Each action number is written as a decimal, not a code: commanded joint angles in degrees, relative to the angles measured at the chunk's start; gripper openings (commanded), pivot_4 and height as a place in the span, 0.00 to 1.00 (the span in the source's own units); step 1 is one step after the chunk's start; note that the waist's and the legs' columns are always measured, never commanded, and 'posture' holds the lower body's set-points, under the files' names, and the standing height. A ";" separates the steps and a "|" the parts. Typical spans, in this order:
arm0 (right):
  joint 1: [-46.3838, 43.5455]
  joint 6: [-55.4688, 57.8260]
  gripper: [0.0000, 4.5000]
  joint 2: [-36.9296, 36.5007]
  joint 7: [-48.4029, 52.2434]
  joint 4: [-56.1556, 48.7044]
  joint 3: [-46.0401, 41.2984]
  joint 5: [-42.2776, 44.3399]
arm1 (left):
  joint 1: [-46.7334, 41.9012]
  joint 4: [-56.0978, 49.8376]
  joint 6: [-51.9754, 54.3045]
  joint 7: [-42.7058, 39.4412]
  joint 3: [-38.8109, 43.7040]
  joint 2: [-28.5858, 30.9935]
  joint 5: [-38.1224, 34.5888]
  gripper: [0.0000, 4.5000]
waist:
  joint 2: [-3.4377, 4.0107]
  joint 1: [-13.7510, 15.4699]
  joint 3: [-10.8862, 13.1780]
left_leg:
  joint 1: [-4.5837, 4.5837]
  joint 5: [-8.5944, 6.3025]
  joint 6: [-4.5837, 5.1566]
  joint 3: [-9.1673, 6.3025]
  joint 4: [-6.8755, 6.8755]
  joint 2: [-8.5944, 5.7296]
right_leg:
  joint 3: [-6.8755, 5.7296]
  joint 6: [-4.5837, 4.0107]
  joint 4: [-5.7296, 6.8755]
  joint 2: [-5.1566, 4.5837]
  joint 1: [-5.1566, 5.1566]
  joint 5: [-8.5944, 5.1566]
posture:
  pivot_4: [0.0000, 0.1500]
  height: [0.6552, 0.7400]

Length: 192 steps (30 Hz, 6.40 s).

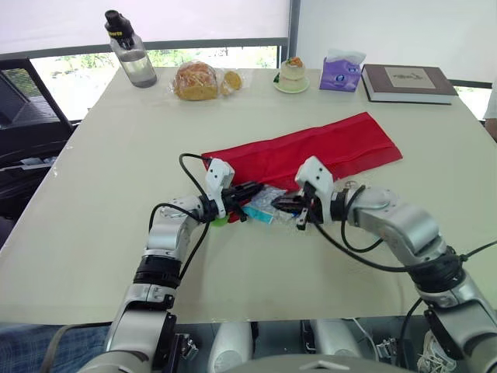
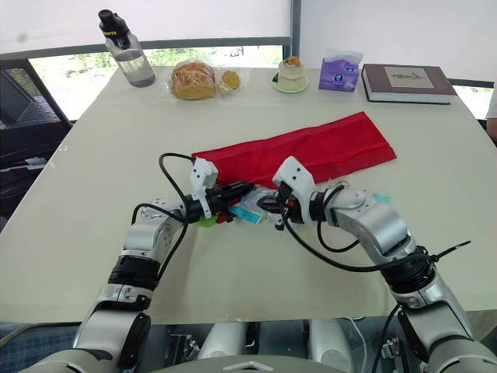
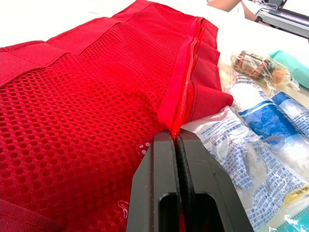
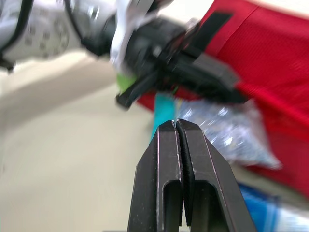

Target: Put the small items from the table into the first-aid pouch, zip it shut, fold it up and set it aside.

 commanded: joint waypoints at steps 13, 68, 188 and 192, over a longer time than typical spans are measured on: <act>-4.98 -4.30 0.02 2.55 1.19 4.96 7.51 -13.94 | -1.58 2.12 -0.36 -3.44 -1.79 1.25 0.73 0.00 | -0.01 0.00 0.01 | 0.01 0.00 0.00 0.00 0.03 0.00 | 0.00 0.00 0.07 0.01 -0.01 0.00 | 1.00 1.00; -4.55 -6.80 0.02 8.89 3.16 7.35 4.89 -25.21 | -3.93 5.46 -0.57 -6.03 -2.10 2.36 0.73 0.00 | 0.00 -0.08 0.03 | 0.04 0.00 0.00 -0.03 0.61 0.09 | -0.03 -0.01 0.42 0.06 0.10 0.02 | 1.00 1.00; 26.84 -24.12 1.00 -7.81 2.59 -18.79 -35.71 11.11 | -23.61 21.59 -23.49 9.15 -13.08 5.87 30.75 0.98 | -0.30 0.24 0.22 | 0.03 0.00 -0.03 0.16 0.79 0.42 | 0.41 -0.26 0.35 0.65 0.10 0.22 | 1.00 1.00; 26.30 -24.99 1.00 -6.48 1.03 -18.84 -34.52 9.81 | -23.08 24.14 -23.19 17.45 -15.89 1.97 35.11 0.98 | -0.30 0.20 0.22 | 0.06 0.00 -0.02 0.00 0.74 0.45 | 0.31 -0.25 0.41 0.72 0.09 0.21 | 1.00 1.00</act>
